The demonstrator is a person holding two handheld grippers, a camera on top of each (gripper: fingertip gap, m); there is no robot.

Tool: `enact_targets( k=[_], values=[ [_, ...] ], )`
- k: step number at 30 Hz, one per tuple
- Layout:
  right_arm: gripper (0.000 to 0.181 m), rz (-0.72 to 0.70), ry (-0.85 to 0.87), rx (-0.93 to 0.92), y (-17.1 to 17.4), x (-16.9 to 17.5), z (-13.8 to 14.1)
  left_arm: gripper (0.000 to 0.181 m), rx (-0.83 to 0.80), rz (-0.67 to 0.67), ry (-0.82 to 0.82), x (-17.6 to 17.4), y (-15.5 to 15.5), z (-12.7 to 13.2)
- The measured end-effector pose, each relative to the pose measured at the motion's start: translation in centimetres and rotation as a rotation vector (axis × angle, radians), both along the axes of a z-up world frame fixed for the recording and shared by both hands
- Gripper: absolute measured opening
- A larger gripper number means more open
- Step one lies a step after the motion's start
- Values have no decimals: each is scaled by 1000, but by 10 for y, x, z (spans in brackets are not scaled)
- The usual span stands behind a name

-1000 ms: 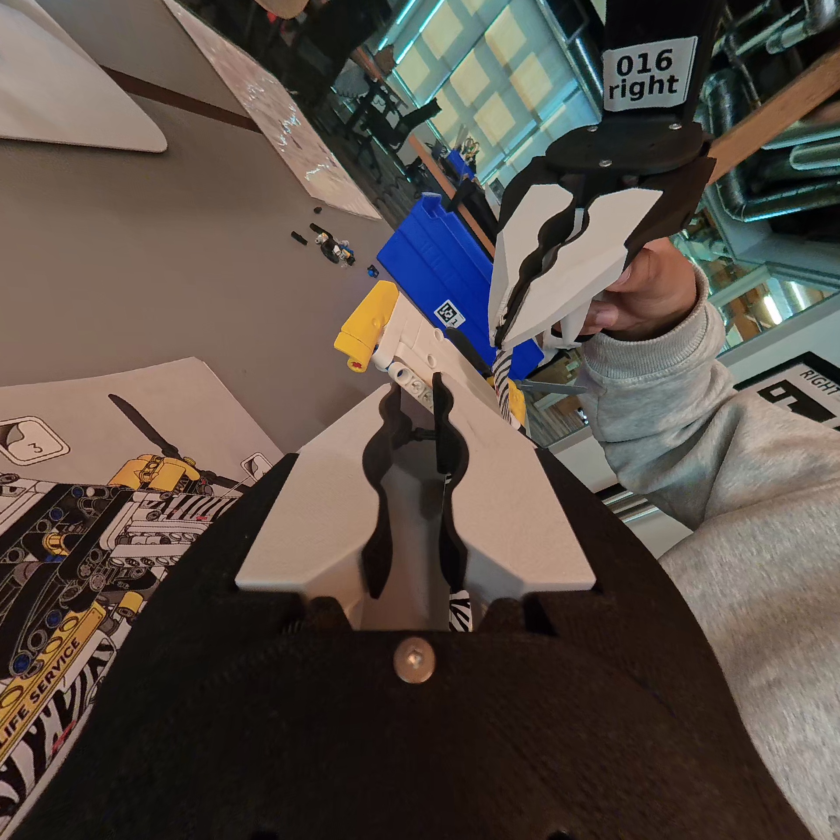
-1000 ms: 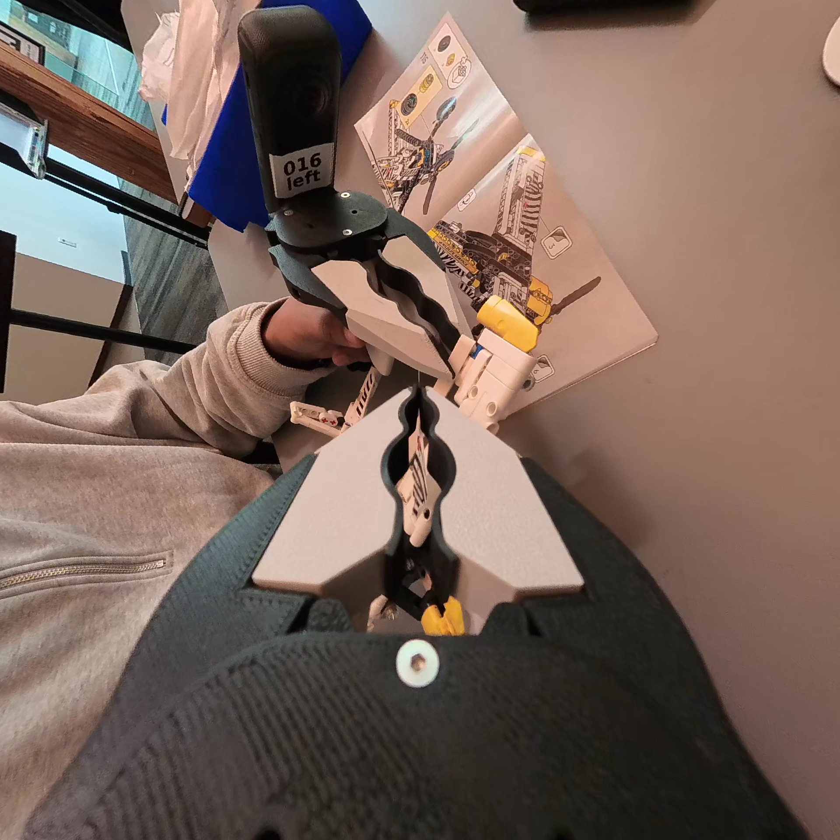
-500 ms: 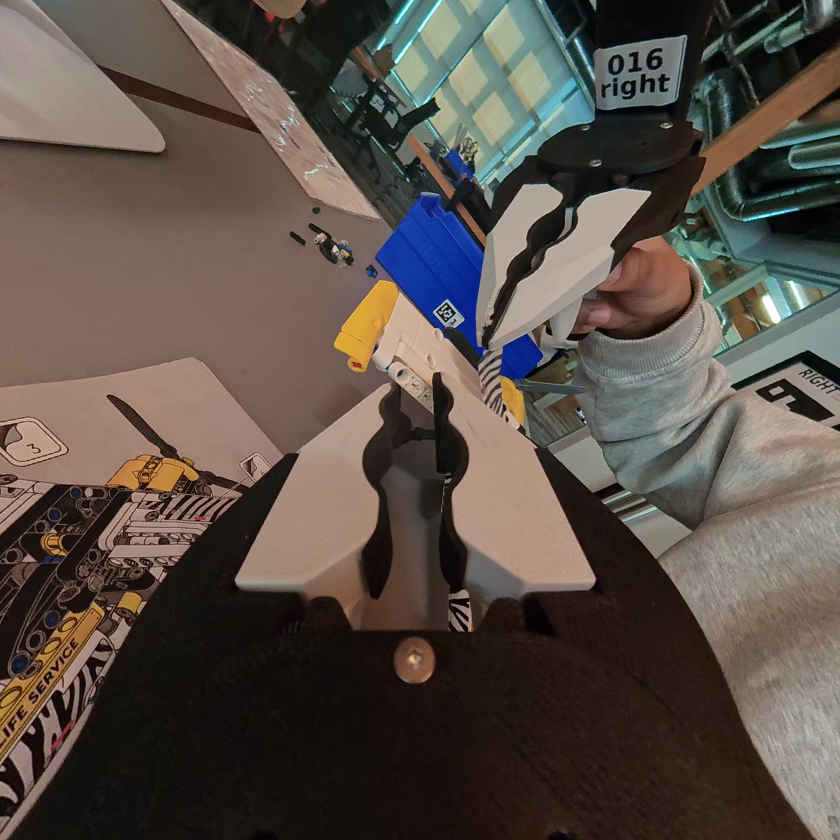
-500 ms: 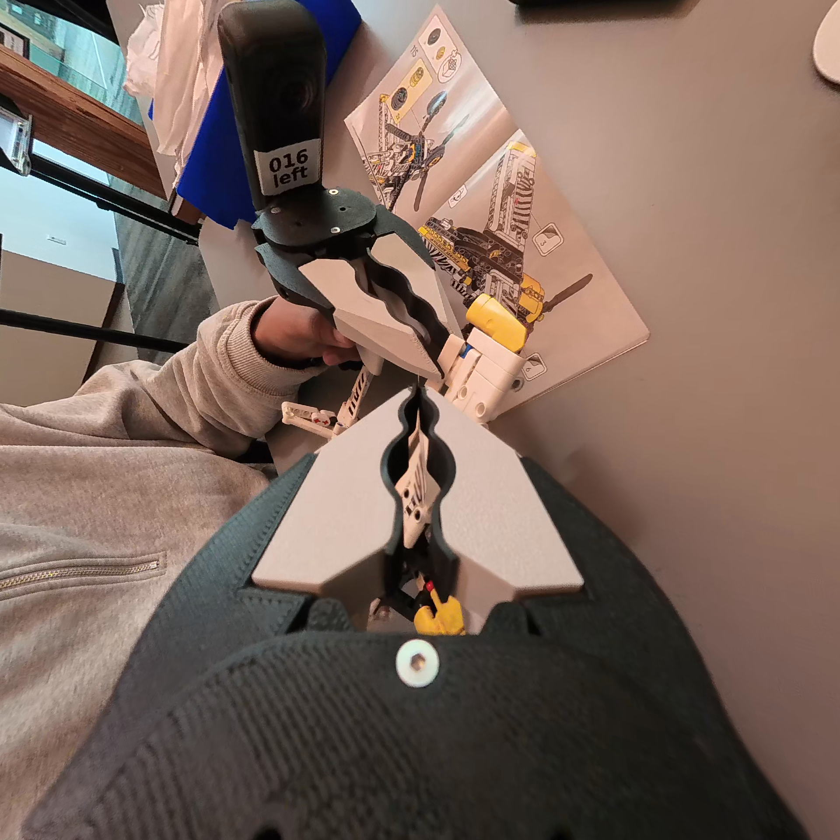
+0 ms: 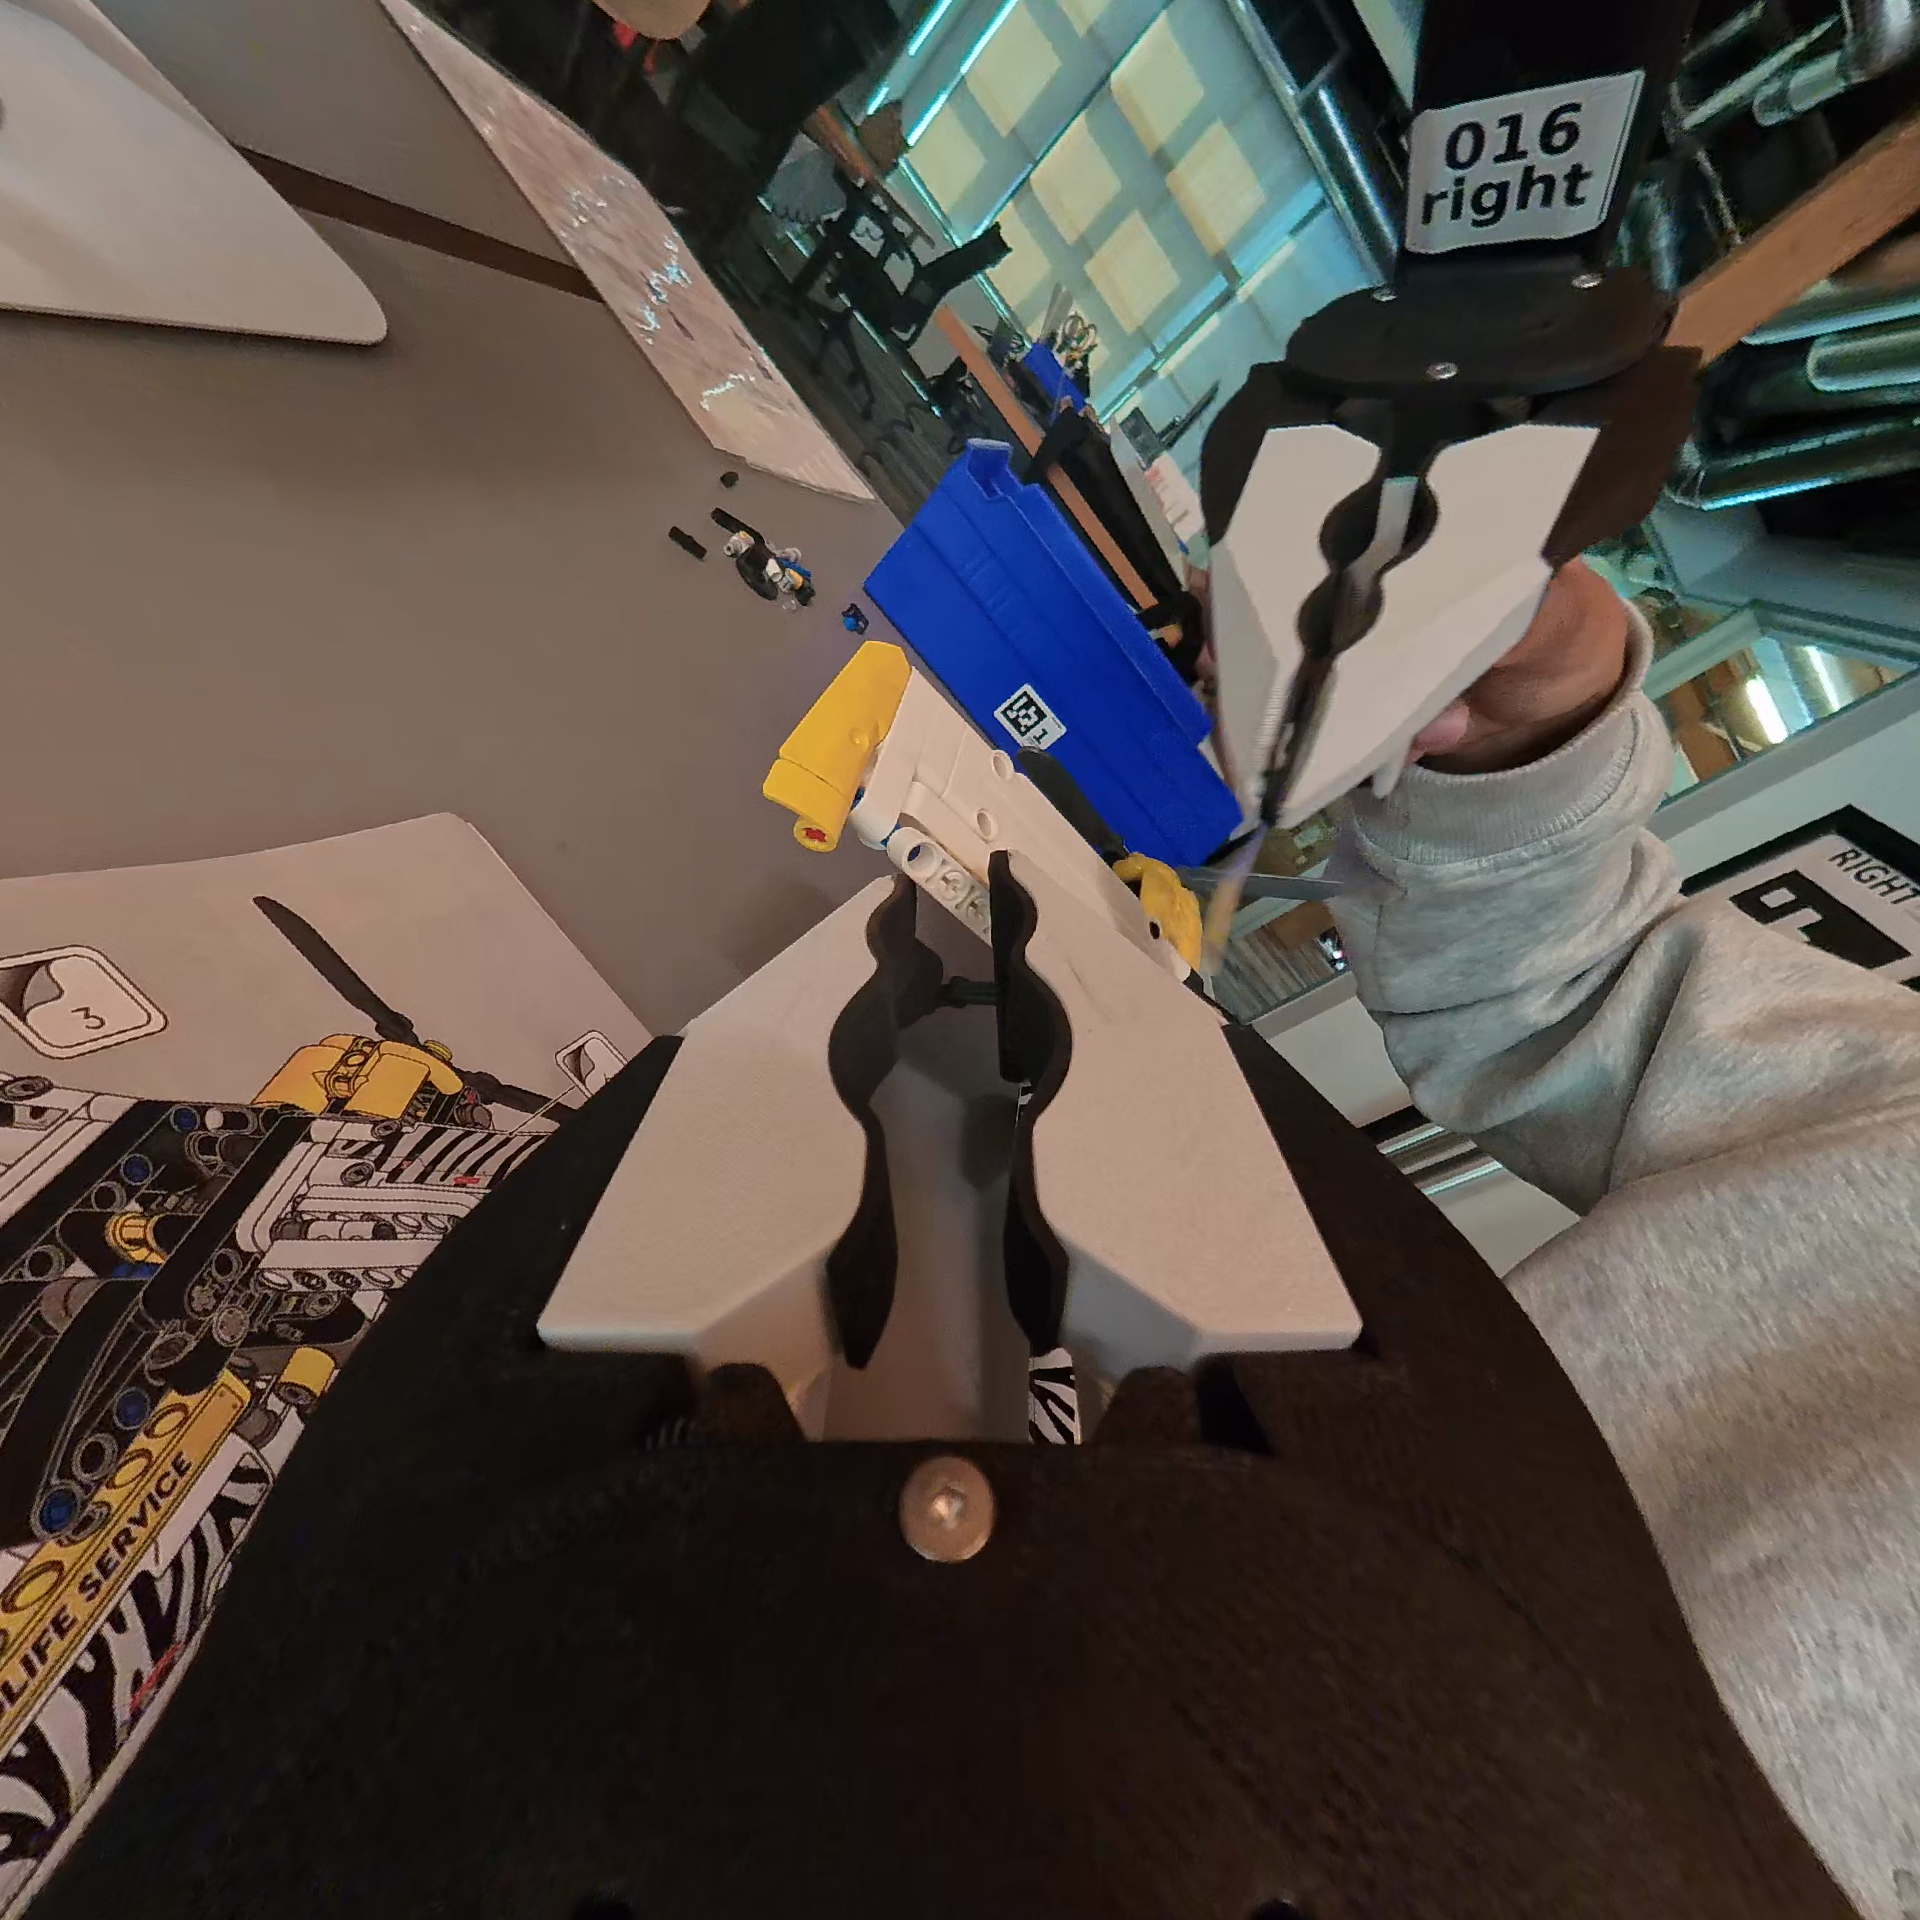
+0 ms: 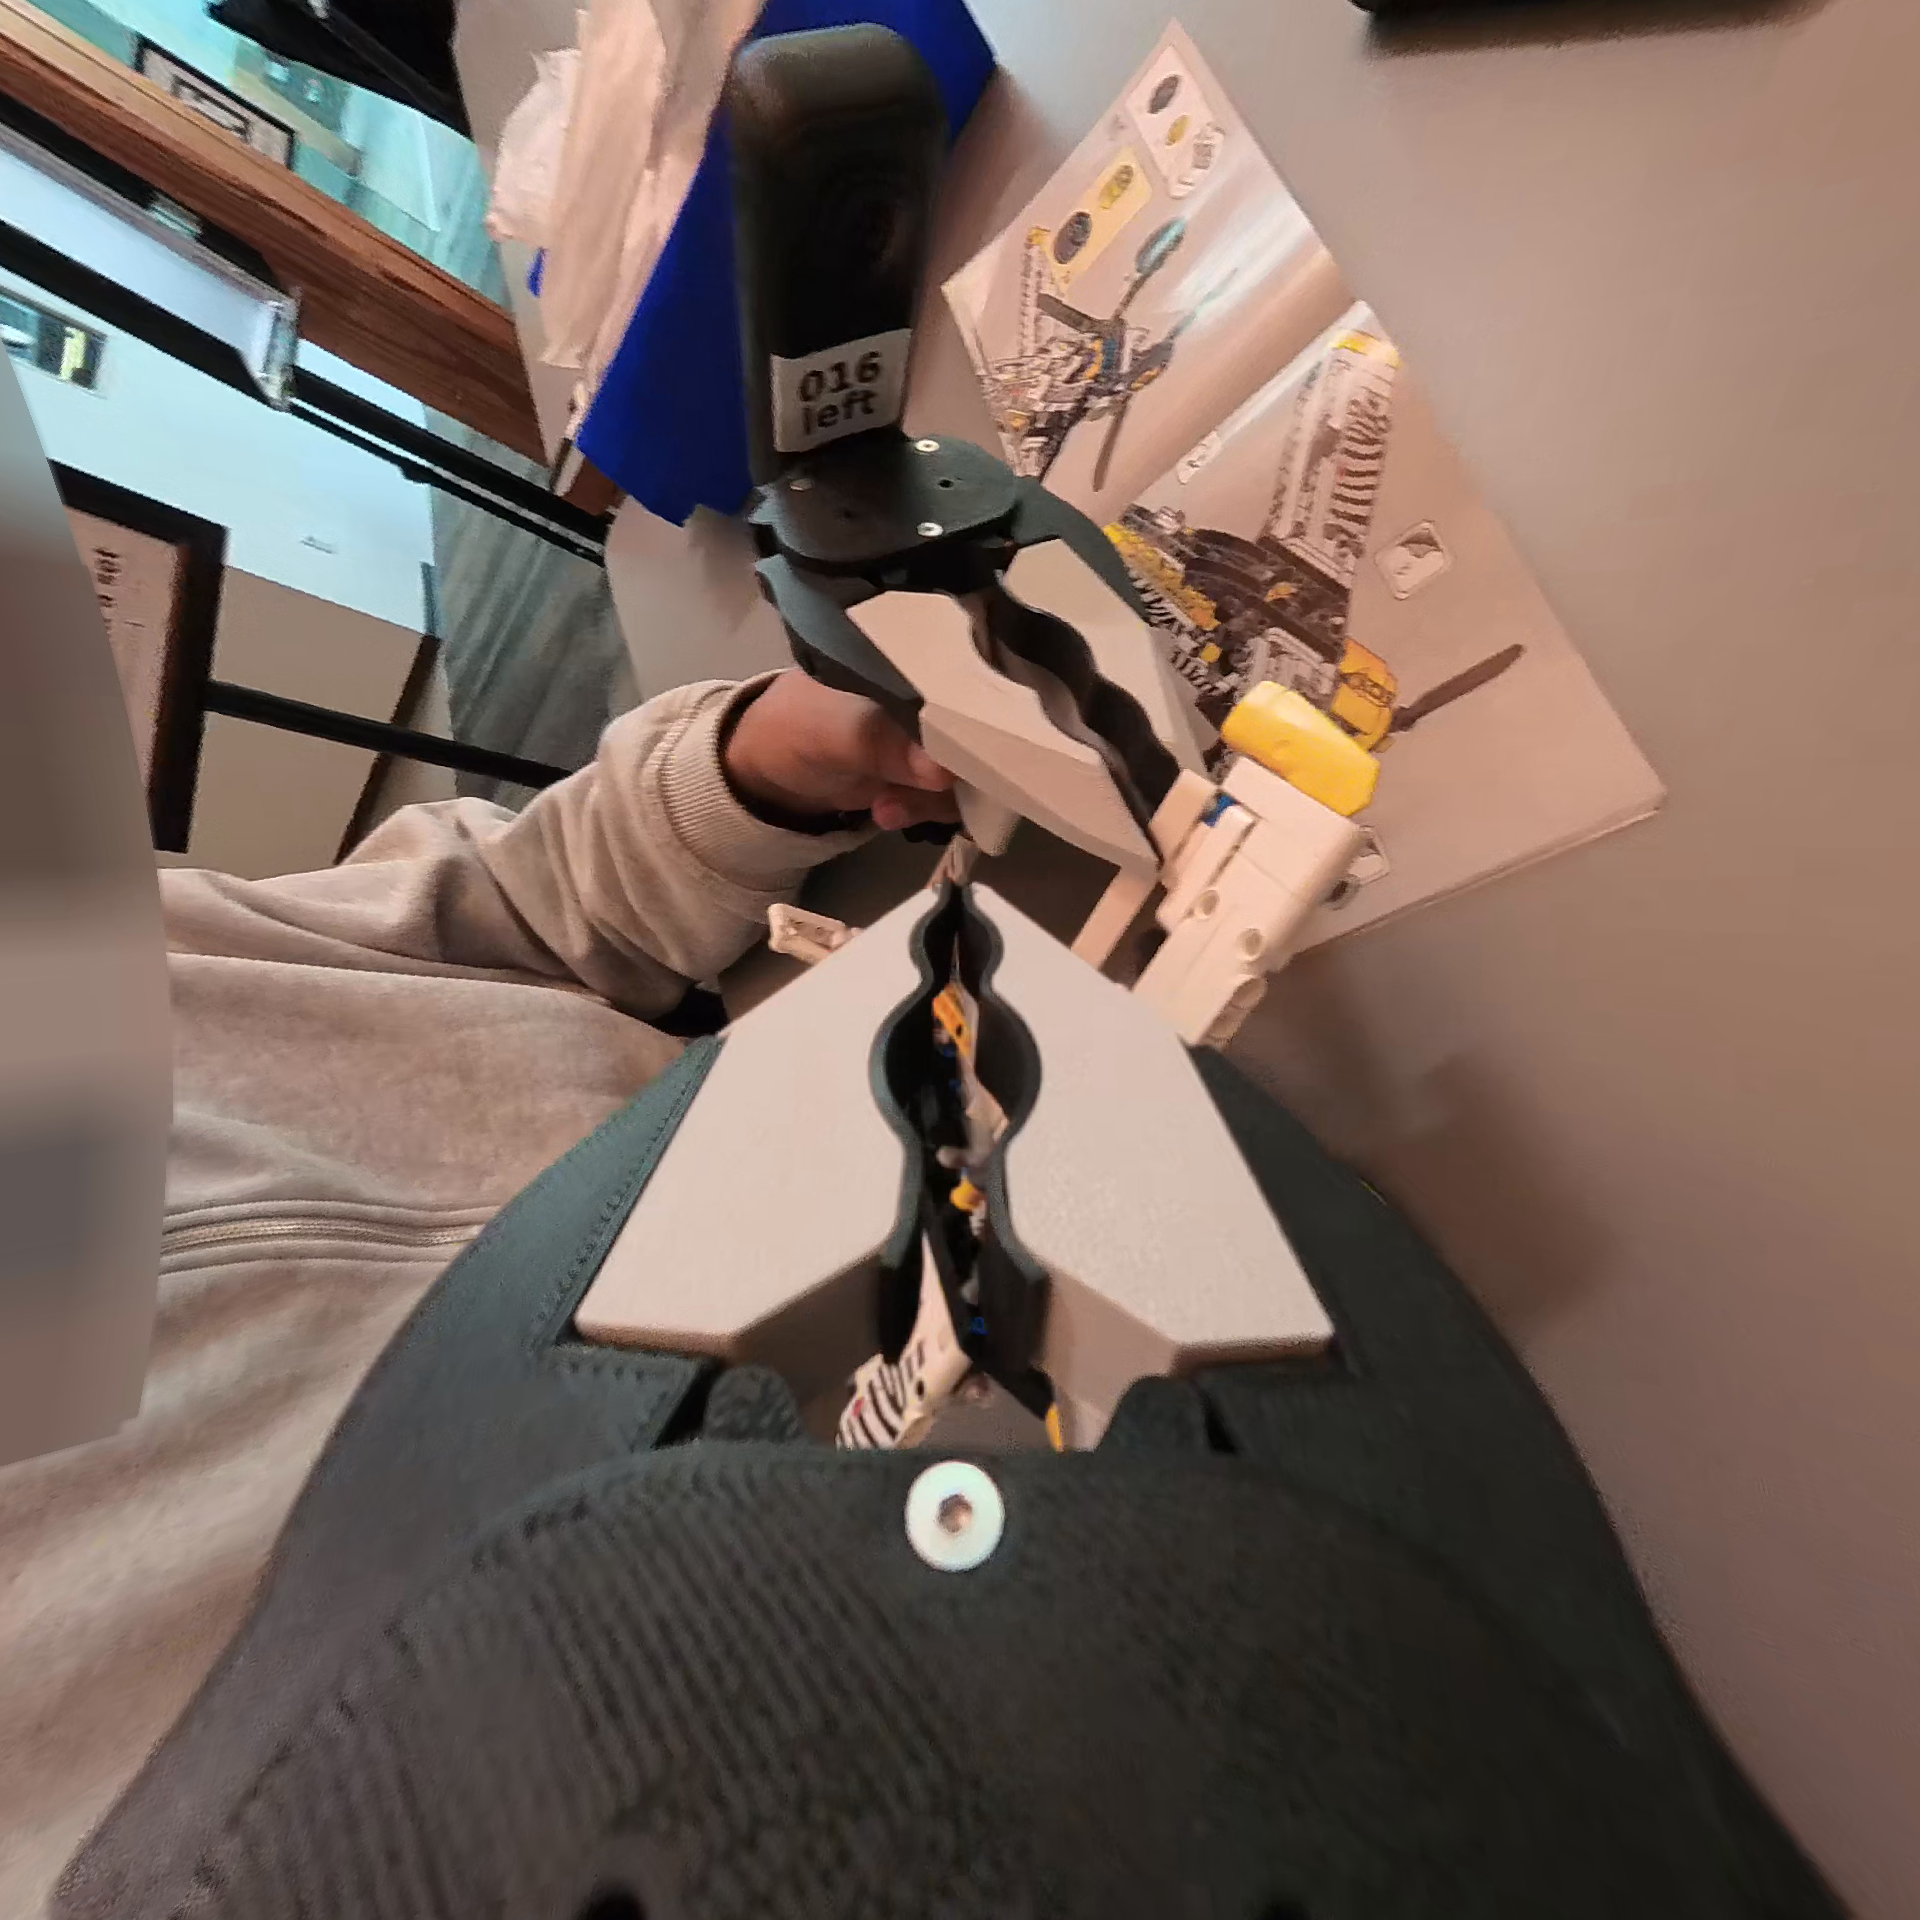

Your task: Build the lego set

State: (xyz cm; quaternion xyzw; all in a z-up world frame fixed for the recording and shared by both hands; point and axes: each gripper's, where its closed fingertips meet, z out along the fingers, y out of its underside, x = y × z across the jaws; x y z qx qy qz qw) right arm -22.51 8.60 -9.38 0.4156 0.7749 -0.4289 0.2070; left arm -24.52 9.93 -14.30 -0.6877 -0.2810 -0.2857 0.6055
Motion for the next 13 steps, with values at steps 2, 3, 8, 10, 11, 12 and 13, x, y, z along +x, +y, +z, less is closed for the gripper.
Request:
enact_targets(
  k=[2,3,8,10,11,12,13],
  values=[
    [0,7,0,-6,0,2,3,12,0,0,-1,0,0,0],
    [0,12,0,3,0,3,3,12,0,0,-1,0,0,0],
    [0,24,-31,-10,1,7,5,12,0,0,-2,0,0,0],
    [0,17,-28,15,4,5,0,12,1,-1,-2,0,0,0],
    [0,13,-37,15,4,4,-1,12,1,-1,-2,0,0,0],
    [0,11,-42,21,5,3,-4,12,2,-1,-2,0,0,0],
    [0,10,-42,31,6,2,-7,12,2,-2,-2,0,0,0]
  ],
)
